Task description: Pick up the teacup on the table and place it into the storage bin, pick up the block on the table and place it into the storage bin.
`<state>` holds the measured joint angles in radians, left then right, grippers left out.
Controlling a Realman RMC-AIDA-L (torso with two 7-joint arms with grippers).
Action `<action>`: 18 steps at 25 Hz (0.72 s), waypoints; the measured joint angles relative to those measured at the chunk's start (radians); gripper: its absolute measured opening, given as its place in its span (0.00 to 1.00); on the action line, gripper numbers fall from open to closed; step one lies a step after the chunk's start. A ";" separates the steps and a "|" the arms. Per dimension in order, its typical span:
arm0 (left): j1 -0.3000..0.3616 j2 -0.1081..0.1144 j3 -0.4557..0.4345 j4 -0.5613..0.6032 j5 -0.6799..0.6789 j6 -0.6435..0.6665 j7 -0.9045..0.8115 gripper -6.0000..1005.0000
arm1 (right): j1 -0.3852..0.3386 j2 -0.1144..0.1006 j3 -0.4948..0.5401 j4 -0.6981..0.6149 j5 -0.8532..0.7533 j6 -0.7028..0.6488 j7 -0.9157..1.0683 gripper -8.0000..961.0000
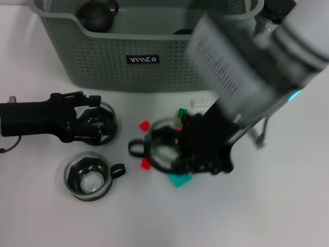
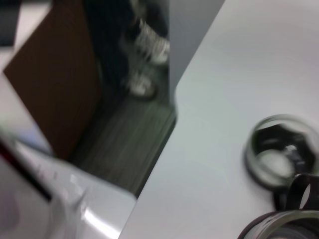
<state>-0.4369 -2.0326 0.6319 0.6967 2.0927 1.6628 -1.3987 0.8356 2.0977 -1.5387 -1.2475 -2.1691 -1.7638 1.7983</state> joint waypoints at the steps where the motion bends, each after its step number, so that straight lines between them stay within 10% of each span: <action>1: 0.000 0.000 0.000 0.000 0.000 0.000 0.000 0.93 | 0.001 -0.001 0.059 0.000 0.000 -0.045 -0.001 0.07; 13: -0.001 -0.003 0.007 0.000 0.006 0.002 0.002 0.93 | -0.015 -0.093 0.388 -0.018 0.132 -0.218 0.060 0.07; 18: -0.008 -0.009 0.010 0.000 0.006 0.002 0.003 0.93 | 0.088 -0.090 0.586 0.007 0.178 -0.149 0.172 0.07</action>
<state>-0.4446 -2.0416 0.6415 0.6964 2.0987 1.6649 -1.3961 0.9232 2.0079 -0.9529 -1.2405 -1.9912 -1.9129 1.9704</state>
